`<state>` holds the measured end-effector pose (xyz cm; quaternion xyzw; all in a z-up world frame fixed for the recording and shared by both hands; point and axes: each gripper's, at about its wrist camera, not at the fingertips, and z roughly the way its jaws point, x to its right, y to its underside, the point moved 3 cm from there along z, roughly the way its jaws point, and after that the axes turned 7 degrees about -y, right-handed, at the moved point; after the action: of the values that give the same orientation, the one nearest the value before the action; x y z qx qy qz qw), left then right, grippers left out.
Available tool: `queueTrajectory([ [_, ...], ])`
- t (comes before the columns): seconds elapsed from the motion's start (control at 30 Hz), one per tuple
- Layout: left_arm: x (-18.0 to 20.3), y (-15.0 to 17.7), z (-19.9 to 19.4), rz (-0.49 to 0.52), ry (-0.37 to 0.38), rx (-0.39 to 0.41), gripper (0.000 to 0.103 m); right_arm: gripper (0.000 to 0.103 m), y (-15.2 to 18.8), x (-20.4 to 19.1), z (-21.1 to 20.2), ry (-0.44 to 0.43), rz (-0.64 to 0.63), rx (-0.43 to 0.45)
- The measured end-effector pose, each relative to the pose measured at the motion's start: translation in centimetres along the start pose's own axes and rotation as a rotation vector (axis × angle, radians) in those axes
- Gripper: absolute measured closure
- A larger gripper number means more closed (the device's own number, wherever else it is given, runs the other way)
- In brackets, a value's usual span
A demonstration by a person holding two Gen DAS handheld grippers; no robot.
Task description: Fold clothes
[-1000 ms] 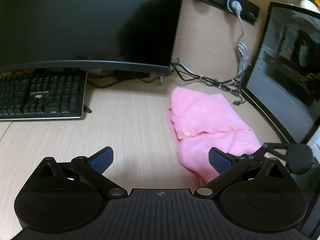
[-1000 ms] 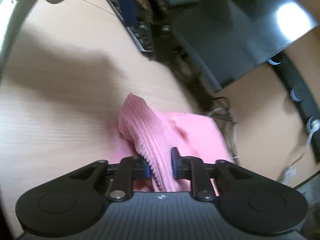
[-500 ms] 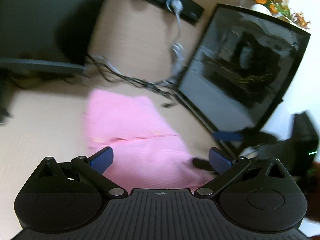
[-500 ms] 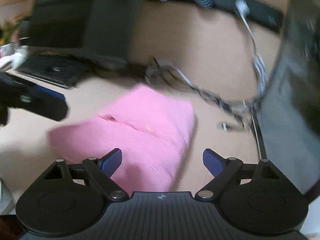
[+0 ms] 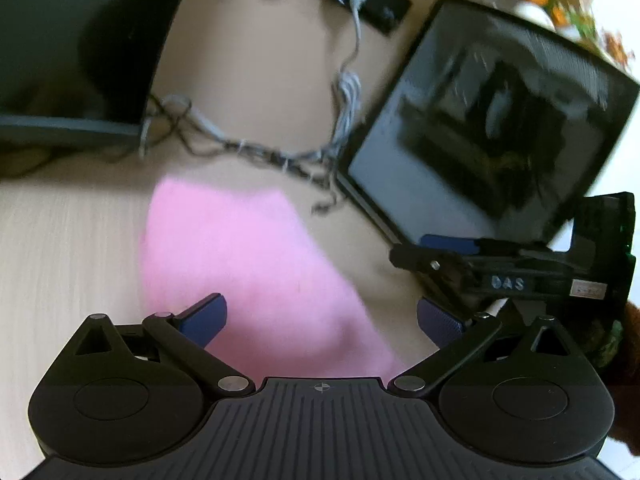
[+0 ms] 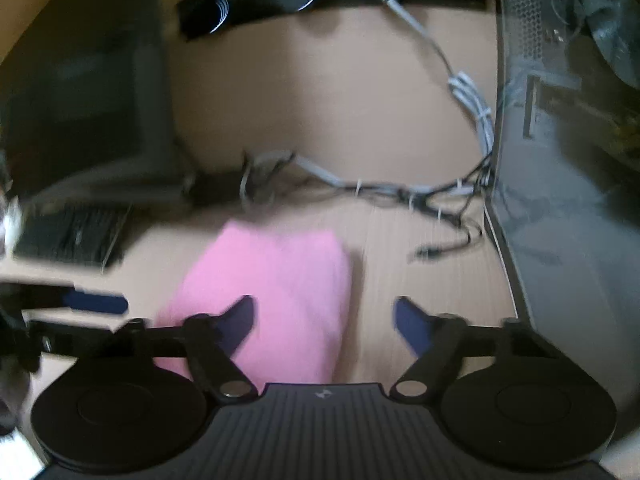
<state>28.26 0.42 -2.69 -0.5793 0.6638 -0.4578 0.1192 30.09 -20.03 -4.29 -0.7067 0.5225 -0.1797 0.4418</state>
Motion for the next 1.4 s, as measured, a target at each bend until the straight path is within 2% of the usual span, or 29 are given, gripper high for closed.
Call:
queueTrajectory([
  [0.07,-0.8,-1.4,2.0,-0.01,0.006,-0.001,0.0,0.05,-2.0,0.5,2.2,-0.002,0.022,0.0],
  [0.13,-1.6,-3.1,4.3,-0.012,0.012,0.007,0.0,0.051,-3.2,0.7,4.6,0.004,0.02,-0.007],
  [0.2,-2.9,-3.9,6.6,-0.021,-0.018,-0.021,0.0,0.051,-3.8,0.9,7.4,0.013,0.028,-0.028],
  [0.3,-5.3,-3.5,10.3,-0.055,-0.064,-0.125,0.0,0.051,-3.1,1.6,11.0,0.035,0.045,-0.085],
  [0.37,-6.2,-2.8,11.5,-0.039,-0.066,-0.141,0.0,0.051,-1.8,2.3,13.0,0.06,0.044,-0.137],
  [0.43,-6.4,-2.5,11.7,0.001,-0.052,-0.135,0.0,0.05,-0.6,2.9,15.0,0.085,0.042,-0.189],
  [0.5,-6.6,-2.5,11.4,0.01,-0.044,-0.142,0.0,0.043,-0.6,3.2,15.1,0.089,0.054,-0.195],
  [0.57,-6.9,-2.7,11.0,-0.005,-0.038,-0.151,0.0,0.043,-1.4,3.6,14.6,0.071,0.104,-0.181],
  [0.63,-7.5,-3.5,10.1,-0.081,-0.017,-0.143,0.0,0.039,-2.1,3.7,14.5,0.05,0.141,-0.168],
  [0.7,-8.1,-4.1,9.1,-0.154,-0.001,-0.135,0.0,0.03,-2.6,3.4,14.9,0.029,0.146,-0.16],
  [0.8,-9.1,-4.5,7.5,-0.237,-0.012,-0.13,0.0,0.03,-3.2,2.9,15.5,-0.004,0.154,-0.147],
  [0.87,-9.1,-4.1,6.7,-0.263,0.012,-0.154,0.0,0.03,-3.7,2.7,16.0,-0.025,0.159,-0.139],
  [0.93,-8.4,-3.1,6.5,-0.239,0.038,-0.176,0.0,0.03,-4.1,2.4,16.4,-0.047,0.164,-0.131],
  [1.0,-7.3,-2.0,6.5,-0.195,0.057,-0.191,0.0,0.03,-4.9,0.5,16.6,-0.09,0.076,-0.144],
  [1.07,-6.3,-0.9,6.6,-0.151,0.076,-0.207,0.0,0.03,-5.5,-0.9,17.2,-0.096,-0.009,-0.171],
  [1.17,-4.7,0.8,6.7,-0.085,0.104,-0.23,0.0,0.032,-5.5,-0.4,17.4,-0.05,-0.015,-0.187],
  [1.27,-3.2,2.5,6.8,-0.019,0.132,-0.253,0.0,0.033,-3.9,0.4,16.3,-0.02,0.008,-0.197],
  [1.37,-2.3,3.5,6.8,0.024,0.148,-0.261,0.0,0.032,-1.2,1.2,16.3,0.065,-0.035,-0.254],
  [1.4,-2.3,3.5,6.8,0.028,0.146,-0.259,0.0,0.029,-0.9,1.5,16.2,0.074,-0.026,-0.254],
])
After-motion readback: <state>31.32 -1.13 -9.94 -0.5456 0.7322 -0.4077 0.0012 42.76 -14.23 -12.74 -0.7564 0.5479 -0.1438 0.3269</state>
